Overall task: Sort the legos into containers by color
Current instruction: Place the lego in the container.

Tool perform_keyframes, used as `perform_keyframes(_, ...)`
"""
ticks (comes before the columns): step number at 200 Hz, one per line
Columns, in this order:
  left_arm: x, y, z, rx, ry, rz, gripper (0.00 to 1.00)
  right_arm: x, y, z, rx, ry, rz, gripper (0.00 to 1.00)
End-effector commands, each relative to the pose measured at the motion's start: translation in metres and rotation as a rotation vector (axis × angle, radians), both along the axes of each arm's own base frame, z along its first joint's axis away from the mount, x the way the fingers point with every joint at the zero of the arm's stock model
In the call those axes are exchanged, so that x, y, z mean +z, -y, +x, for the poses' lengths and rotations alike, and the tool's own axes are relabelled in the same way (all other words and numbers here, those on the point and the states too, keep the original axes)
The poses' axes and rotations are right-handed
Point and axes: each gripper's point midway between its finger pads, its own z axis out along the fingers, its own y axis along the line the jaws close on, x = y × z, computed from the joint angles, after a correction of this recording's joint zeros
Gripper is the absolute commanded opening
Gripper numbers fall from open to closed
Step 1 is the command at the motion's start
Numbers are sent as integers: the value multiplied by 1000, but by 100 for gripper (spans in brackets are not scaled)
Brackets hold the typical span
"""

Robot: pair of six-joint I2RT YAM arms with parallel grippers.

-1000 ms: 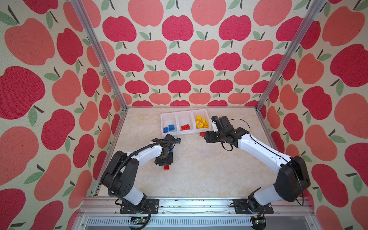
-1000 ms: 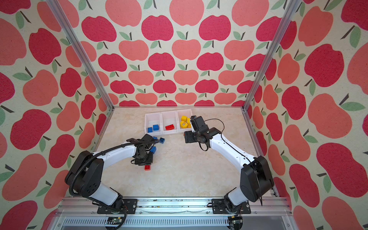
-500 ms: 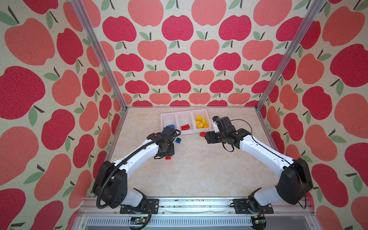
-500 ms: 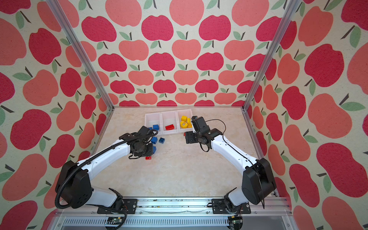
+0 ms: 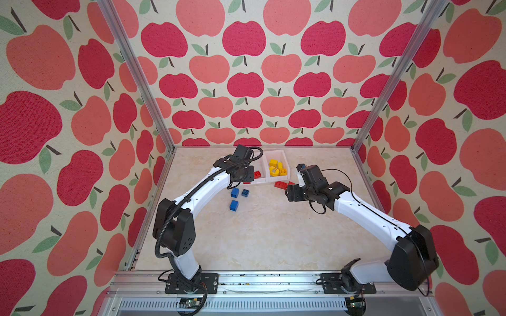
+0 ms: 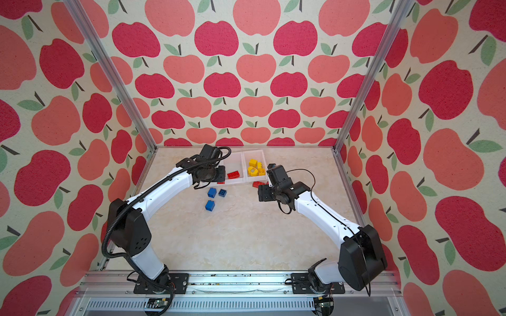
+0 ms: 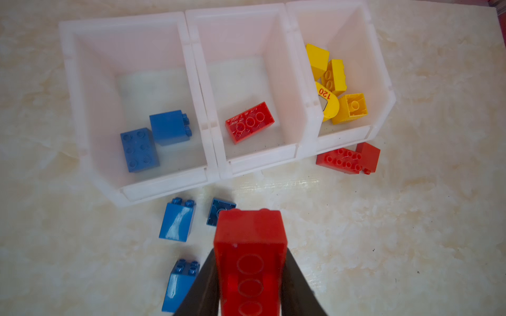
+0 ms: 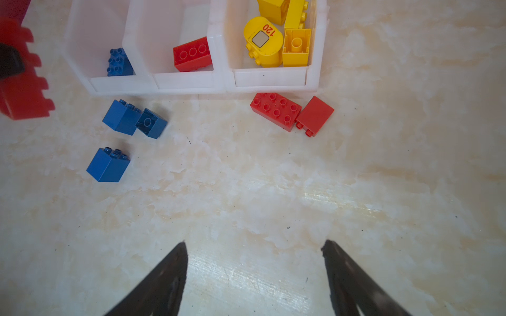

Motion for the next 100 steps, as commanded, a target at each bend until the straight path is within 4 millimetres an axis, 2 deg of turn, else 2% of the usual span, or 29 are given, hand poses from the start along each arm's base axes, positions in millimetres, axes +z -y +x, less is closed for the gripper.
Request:
perform_keyframes(1,5,11,26,-61,49,6,27,5,9,-4,-40,9,11,80)
perform_keyframes(48,-7,23,70,-91,79,18,27,5,14,-7,-48,11,5,80)
perform_keyframes(100,-28,28,114,-86,90,15,27,7,14,-7,-54,14,12,80)
